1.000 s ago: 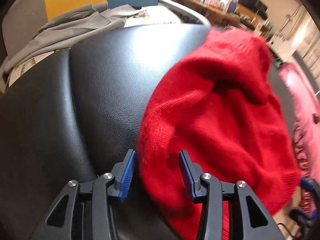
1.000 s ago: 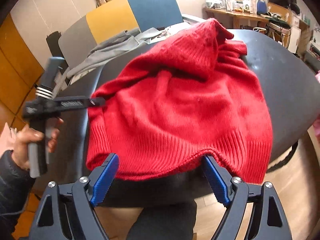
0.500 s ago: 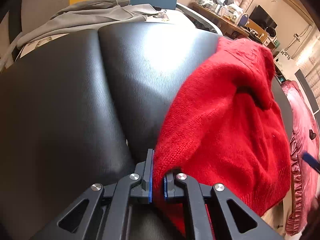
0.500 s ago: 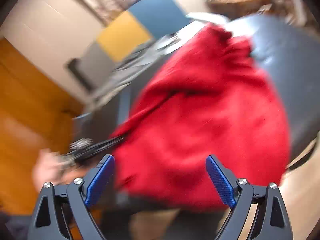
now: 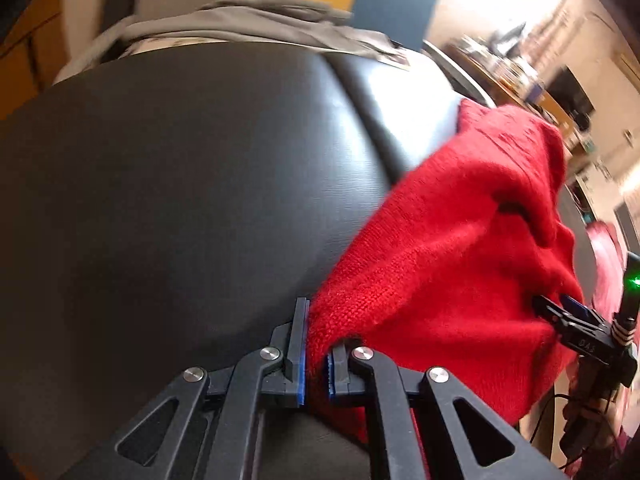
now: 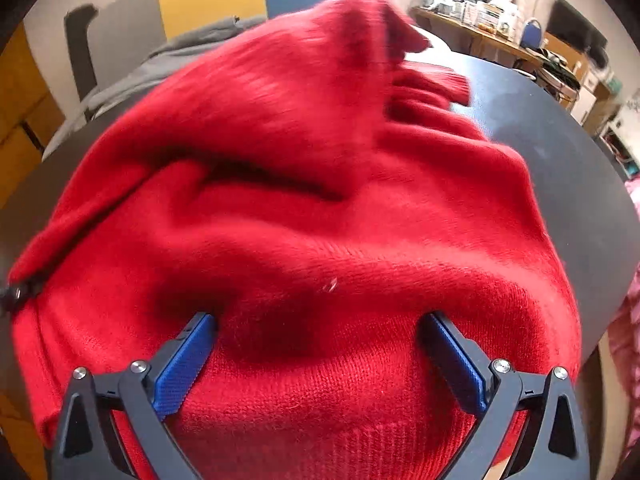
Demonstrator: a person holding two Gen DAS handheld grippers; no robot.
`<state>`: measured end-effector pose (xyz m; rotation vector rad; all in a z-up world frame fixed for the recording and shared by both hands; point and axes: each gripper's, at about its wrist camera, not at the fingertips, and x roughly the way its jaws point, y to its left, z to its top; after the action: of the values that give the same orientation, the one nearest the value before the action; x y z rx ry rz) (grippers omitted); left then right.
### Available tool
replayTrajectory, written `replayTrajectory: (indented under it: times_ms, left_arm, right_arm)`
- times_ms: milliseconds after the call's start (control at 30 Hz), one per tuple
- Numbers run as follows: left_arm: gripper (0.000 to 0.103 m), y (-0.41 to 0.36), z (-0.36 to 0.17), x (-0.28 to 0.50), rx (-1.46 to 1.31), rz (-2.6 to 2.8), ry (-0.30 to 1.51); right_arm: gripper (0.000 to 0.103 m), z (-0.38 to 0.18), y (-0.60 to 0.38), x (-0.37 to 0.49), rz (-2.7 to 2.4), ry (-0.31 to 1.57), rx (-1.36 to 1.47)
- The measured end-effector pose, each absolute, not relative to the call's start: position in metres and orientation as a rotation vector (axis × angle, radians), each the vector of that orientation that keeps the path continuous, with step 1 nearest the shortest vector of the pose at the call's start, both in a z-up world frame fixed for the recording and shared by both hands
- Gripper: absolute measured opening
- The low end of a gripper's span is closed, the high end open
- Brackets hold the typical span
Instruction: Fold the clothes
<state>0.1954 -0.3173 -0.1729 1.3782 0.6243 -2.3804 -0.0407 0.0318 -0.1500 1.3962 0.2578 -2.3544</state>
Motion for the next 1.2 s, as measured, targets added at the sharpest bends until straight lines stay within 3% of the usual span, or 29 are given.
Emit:
replayTrajectory:
  times_ms: [133, 267, 400, 500, 600, 767, 900, 1200]
  left_arm:
    - [0.006, -0.336, -0.174, 0.227, 1.352, -2.323, 0.624]
    - [0.019, -0.345, -0.156, 0.256, 1.291, -2.343, 0.643]
    - [0.021, -0.319, -0.107, 0.254, 1.200, -2.475, 0.423]
    - [0.025, -0.272, -0.073, 0.227, 1.229, -2.705, 0.275]
    - [0.040, -0.246, -0.051, 0.180, 1.310, -2.886, 0.409]
    - [0.040, -0.247, -0.037, 0.113, 1.328, -2.662, 0.307]
    - [0.044, -0.223, -0.026, 0.074, 1.393, -2.828, 0.415]
    - [0.045, -0.137, -0.089, -0.047, 1.647, -2.732, 0.083]
  right_arm:
    - [0.103, -0.148, 0.002, -0.023, -2.280, 0.321, 1.354]
    - [0.103, -0.148, -0.012, -0.013, -2.261, 0.354, 1.296]
    - [0.103, -0.148, -0.009, -0.011, -2.266, 0.340, 1.257]
    - [0.103, -0.148, -0.006, -0.011, -2.269, 0.330, 1.227]
    - [0.103, -0.150, -0.002, -0.010, -2.271, 0.319, 1.197]
    - [0.103, -0.158, 0.005, -0.007, -2.270, 0.296, 1.157]
    - [0.103, -0.164, -0.005, 0.002, -2.262, 0.281, 1.097]
    - [0.103, -0.166, -0.002, 0.005, -2.243, 0.281, 1.020]
